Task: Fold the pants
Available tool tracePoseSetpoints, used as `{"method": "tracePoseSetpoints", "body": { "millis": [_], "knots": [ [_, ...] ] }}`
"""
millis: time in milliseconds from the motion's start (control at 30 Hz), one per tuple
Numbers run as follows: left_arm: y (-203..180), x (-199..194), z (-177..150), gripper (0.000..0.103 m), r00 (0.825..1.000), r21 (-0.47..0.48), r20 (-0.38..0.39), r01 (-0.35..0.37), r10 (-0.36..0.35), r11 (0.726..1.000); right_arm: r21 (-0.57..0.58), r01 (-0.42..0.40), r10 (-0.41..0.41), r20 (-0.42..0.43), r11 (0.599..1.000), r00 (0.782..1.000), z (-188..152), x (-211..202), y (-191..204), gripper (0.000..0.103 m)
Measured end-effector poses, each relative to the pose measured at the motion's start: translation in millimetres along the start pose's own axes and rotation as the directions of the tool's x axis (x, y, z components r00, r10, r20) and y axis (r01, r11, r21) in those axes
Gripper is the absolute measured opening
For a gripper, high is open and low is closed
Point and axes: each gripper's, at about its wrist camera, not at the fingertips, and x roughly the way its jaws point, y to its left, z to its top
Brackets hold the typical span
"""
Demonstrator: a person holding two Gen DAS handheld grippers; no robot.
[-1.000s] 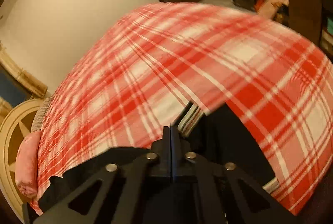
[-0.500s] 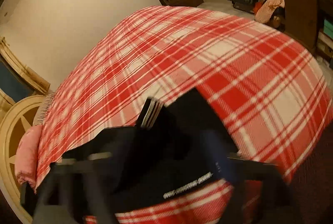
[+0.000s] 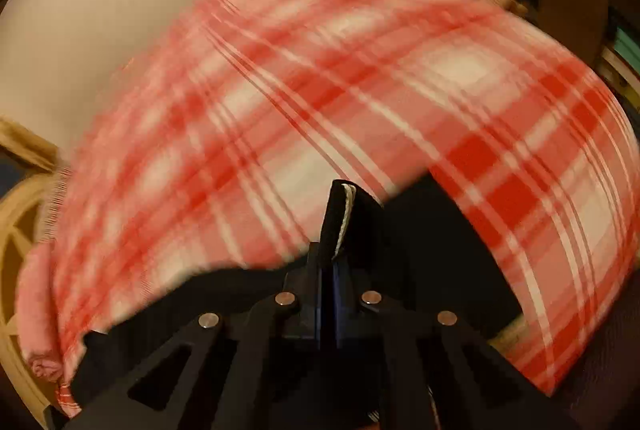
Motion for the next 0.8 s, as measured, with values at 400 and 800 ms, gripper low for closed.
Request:
{"method": "tracePoseSetpoints", "body": {
  "millis": [400, 800],
  "knots": [
    [-26, 32, -23, 0.005, 0.995, 0.057, -0.084, 0.051, -0.046, 0.997, -0.004, -0.037, 0.038, 0.071, 0.999, 0.997, -42, -25, -71, 0.004],
    [-22, 17, -14, 0.005, 0.998, 0.056, -0.040, 0.054, -0.052, 0.997, -0.007, -0.033, 0.034, 0.136, 0.999, 0.990, -71, -49, -79, 0.004]
  ]
}}
